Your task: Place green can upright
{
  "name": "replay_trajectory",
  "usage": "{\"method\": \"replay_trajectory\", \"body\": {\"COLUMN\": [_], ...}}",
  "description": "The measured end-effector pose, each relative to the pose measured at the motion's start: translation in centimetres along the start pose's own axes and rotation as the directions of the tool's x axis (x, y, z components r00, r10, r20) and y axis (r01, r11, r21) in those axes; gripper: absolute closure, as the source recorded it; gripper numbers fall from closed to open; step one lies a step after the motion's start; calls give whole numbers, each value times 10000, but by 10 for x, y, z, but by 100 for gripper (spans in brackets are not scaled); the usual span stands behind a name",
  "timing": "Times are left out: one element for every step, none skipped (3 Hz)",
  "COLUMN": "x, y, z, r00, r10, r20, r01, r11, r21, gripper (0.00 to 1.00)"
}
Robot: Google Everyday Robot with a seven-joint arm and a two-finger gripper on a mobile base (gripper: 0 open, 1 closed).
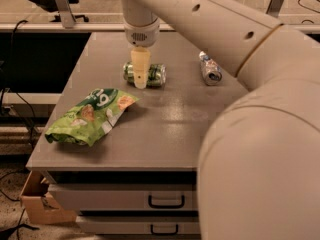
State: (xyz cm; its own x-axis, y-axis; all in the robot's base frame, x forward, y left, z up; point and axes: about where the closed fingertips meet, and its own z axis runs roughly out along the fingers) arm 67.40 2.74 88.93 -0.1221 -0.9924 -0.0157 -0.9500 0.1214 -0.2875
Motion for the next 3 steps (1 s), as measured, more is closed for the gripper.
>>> {"method": "replay_trajectory", "body": {"x": [-3, -8, -17], "y": [-11, -17, -18], "z": [18, 29, 36], "r00": [9973, 9954, 9947], "r10": [-78, -92, -195], "r20": [-732, -958, -1009], "r01": [76, 82, 169], "r11": [10000, 9999, 9995], "r21": [-23, -117, -264], "gripper": [0, 0, 18]}}
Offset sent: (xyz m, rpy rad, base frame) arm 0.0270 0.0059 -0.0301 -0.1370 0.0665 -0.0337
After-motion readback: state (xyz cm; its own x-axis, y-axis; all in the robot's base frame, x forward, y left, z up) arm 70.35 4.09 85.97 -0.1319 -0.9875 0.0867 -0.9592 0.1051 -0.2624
